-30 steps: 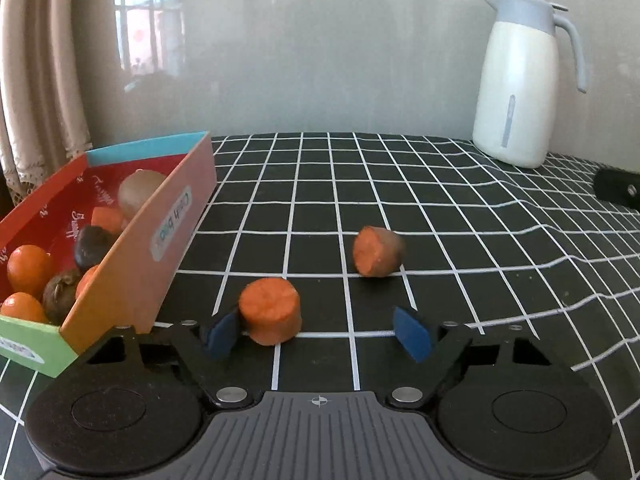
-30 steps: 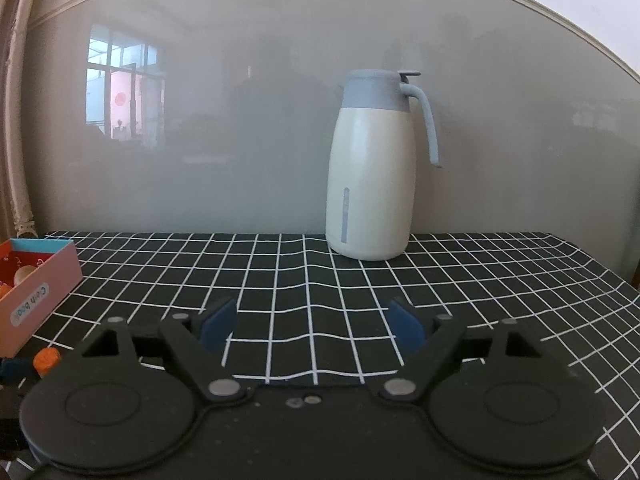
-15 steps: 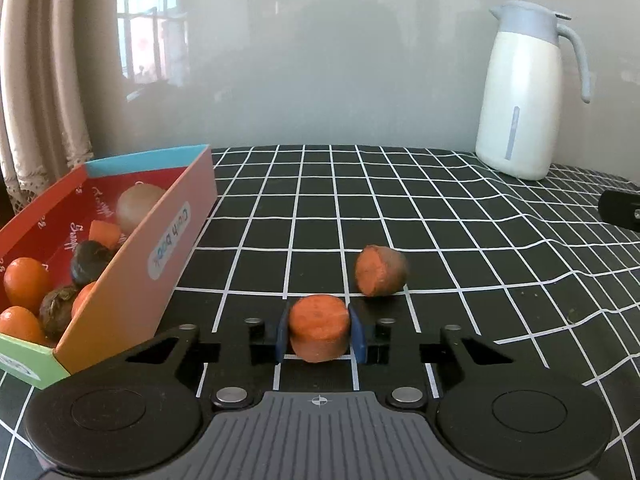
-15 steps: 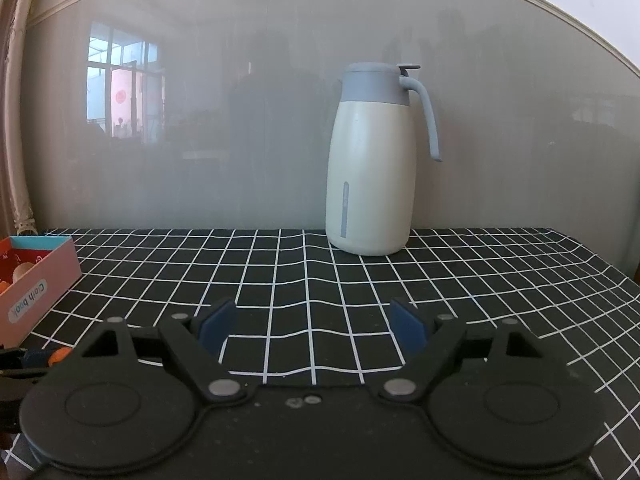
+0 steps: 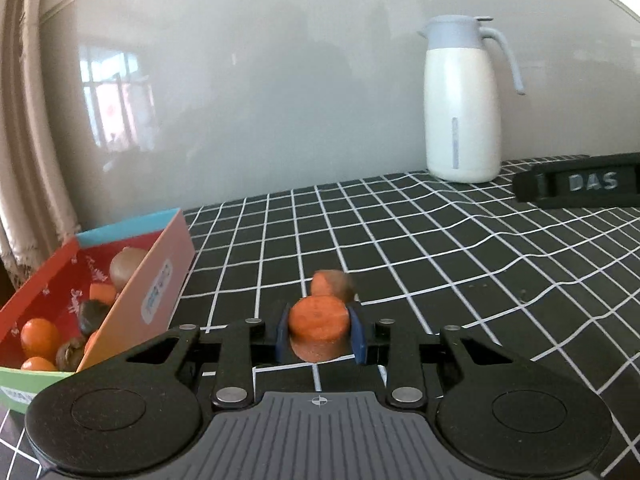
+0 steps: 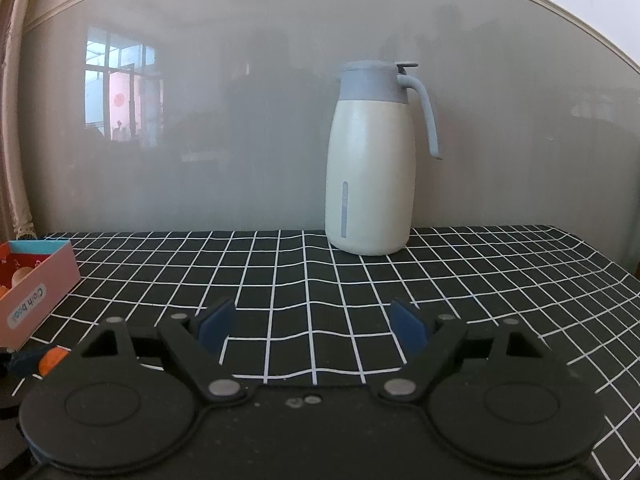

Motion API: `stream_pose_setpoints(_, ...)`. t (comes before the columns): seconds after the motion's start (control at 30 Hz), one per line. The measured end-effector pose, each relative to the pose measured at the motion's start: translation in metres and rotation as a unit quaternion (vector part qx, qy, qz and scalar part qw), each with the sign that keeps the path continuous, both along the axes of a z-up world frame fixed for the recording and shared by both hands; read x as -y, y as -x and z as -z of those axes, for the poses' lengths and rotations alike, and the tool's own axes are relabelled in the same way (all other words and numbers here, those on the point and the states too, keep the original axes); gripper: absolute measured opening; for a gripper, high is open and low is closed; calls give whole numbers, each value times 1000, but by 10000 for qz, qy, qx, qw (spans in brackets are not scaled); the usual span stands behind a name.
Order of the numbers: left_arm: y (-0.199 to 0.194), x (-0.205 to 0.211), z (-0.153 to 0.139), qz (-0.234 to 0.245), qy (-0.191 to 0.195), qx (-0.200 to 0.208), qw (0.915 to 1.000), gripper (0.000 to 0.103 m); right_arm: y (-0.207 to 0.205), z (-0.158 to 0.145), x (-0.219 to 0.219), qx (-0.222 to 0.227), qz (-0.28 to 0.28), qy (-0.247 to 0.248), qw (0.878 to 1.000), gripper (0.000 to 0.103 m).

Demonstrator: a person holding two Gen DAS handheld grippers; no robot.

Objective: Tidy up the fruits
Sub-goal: 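Carry the orange chunk with the left tool into the red box and open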

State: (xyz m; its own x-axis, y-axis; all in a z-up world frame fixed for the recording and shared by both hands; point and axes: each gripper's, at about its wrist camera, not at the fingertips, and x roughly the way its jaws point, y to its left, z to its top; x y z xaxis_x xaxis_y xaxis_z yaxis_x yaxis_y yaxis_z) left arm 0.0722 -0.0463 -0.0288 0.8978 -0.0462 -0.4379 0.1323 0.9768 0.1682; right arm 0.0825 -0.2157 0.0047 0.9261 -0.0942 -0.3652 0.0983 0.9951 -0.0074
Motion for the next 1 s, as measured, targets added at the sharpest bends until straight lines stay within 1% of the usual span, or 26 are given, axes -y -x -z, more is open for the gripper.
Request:
stream_pose_setpoints(0.13, 6, -2, -11, 5, 52, 244, 9997, 31, -1, 2, 1, -38, 38, -17, 10000, 84)
stream_pose_setpoints(0.33, 17, -15, -28, -78, 95, 553, 9984, 31, -2, 3, -3, -54, 26, 8, 10000, 84)
stream_pose_setpoints(0.47, 22, -33, -34, -266, 59, 706, 9971, 31, -3, 5, -12, -66, -14, 41, 10000, 84)
stream_pose_setpoints(0.53, 25, -38, -36, -370, -59, 800, 9961, 31, -3, 5, -17, -68, -35, 47, 10000, 84)
stream_pose_setpoints(0.83, 33, -80, -50, -744, -20, 1056, 9916, 31, -6, 8, -44, -93, -206, 151, 9996, 84)
stream_pose_setpoints(1.0, 30, -106, -52, -1044, 26, 1091, 9885, 31, -8, 9, -57, -105, -285, 190, 9994, 84)
